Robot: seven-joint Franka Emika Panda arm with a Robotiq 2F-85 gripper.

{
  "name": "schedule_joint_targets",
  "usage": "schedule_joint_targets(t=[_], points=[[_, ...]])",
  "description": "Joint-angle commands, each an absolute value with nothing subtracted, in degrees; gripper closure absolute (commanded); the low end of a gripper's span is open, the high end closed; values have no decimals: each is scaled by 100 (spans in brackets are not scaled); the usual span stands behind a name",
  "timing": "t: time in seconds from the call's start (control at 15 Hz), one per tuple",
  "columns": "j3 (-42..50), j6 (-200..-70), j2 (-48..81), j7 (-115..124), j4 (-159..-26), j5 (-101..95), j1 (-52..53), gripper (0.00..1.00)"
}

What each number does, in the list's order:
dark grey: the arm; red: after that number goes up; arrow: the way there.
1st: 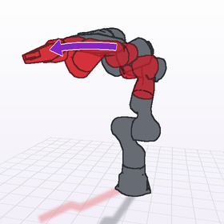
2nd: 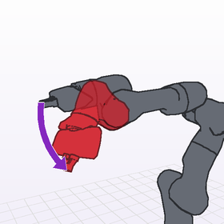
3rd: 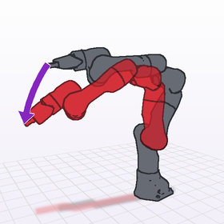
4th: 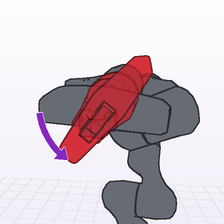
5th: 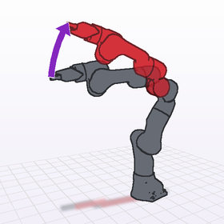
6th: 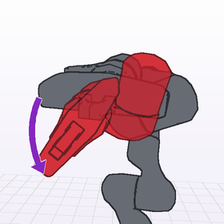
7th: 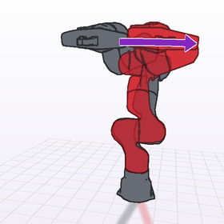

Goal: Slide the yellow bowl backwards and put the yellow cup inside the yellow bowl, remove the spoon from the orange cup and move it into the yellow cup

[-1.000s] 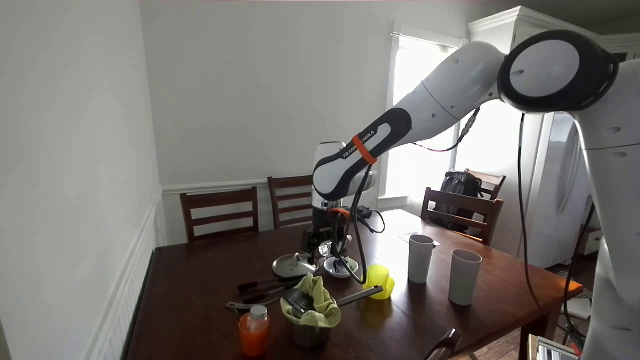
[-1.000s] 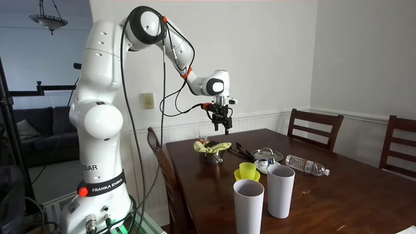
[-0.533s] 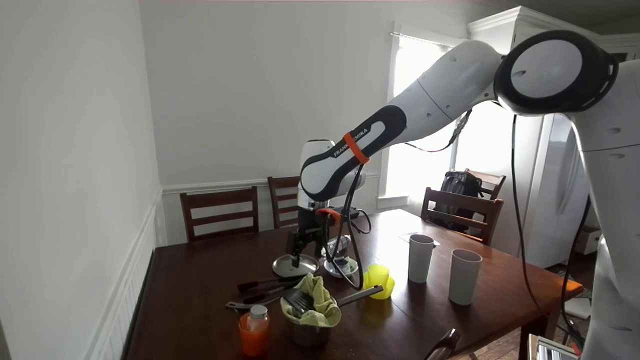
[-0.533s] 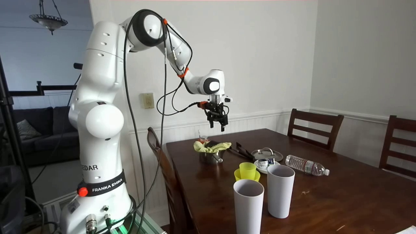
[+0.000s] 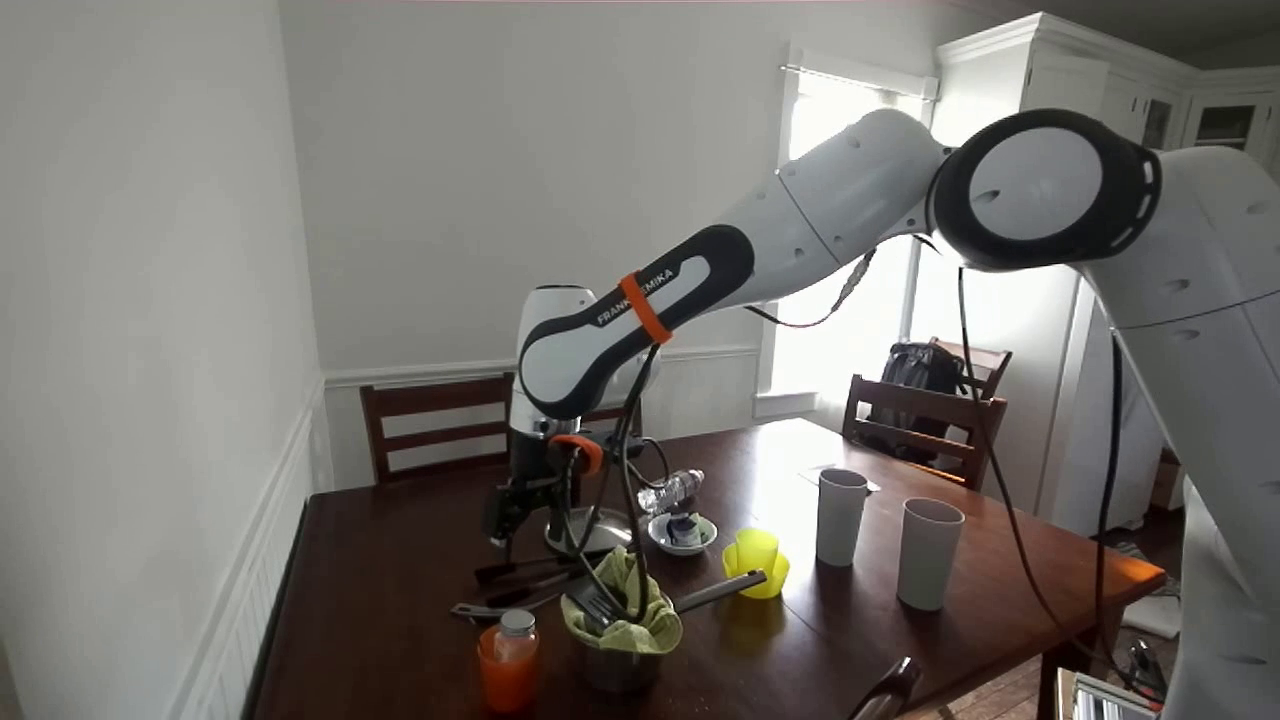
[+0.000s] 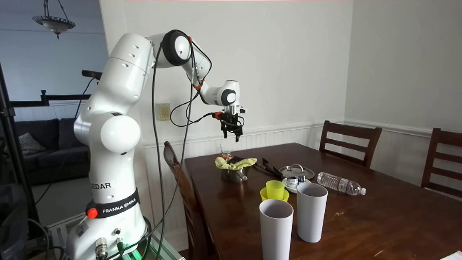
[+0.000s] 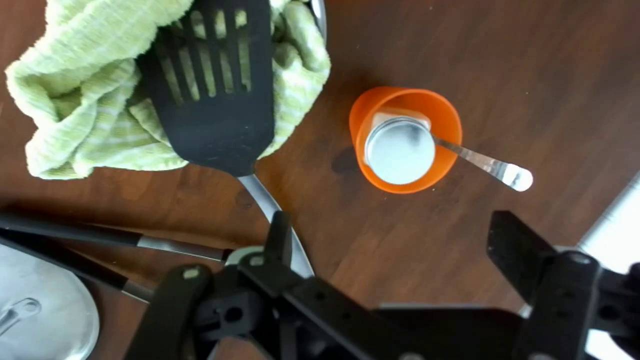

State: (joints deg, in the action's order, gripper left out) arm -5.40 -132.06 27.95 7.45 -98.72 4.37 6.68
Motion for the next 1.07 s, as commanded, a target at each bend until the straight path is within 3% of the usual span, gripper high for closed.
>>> schedule_joint_targets(t=[0.0, 0.07, 0.13, 1.0], points=[[-566, -12688, 3575, 1032, -8808, 618, 783, 0], [-570, -12605, 3708, 1047, -8615, 598, 816, 0], [-523, -12909, 3308, 946, -9223, 491, 811, 0], [-565, -12328, 4179, 1693, -8049, 494, 1373, 0]])
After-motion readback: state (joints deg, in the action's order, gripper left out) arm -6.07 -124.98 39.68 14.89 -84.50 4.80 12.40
